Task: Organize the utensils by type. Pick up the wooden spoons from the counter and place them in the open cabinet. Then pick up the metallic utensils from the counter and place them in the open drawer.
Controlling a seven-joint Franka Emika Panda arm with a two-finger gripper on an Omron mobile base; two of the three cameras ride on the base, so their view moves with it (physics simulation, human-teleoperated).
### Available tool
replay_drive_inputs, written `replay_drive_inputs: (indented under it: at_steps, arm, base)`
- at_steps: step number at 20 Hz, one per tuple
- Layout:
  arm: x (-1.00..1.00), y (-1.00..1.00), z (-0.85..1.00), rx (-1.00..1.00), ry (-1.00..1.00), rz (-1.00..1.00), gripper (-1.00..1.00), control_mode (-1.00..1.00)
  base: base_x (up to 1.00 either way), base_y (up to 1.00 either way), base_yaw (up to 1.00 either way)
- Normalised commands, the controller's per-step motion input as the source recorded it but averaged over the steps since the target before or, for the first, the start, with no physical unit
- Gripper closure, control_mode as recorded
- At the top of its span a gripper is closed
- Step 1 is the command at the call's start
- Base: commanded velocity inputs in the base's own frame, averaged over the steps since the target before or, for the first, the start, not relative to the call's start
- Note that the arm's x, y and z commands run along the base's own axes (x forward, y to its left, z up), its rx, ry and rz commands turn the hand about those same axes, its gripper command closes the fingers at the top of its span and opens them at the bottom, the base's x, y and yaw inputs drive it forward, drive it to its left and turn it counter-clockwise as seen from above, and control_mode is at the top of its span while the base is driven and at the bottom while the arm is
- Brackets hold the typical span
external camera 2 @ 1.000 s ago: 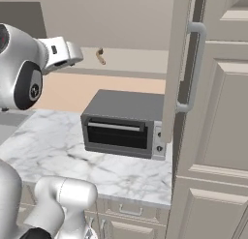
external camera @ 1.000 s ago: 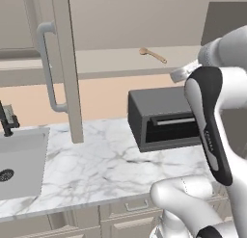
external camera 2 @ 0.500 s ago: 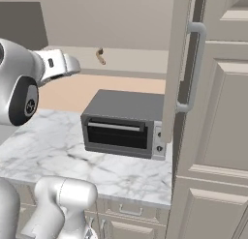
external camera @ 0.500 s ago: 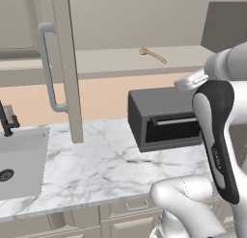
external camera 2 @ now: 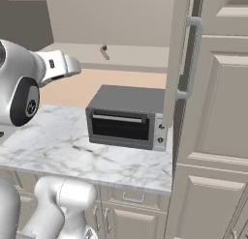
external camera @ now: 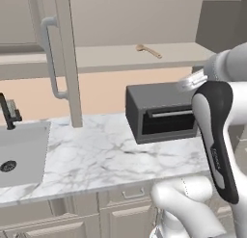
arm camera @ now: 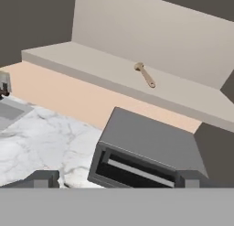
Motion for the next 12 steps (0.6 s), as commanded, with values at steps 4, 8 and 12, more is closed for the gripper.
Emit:
replay_drive_inputs:
  at_steps: [4,8,12]
  arm:
    - [0.00,0.00,0.00,0.00,0.00,0.00,-1.00,1.00]
    - [0.00,0.00,0.00,0.00,0.00,0.00,-1.00,1.00]
    - [0.00,0.00,0.00,0.00,0.00,0.00,-1.00,1.00]
  base:
    - [-0.97,0.02,0.00]
    - [-0.64,0.32,0.00]
    - [-0.11,0.90,0.00]
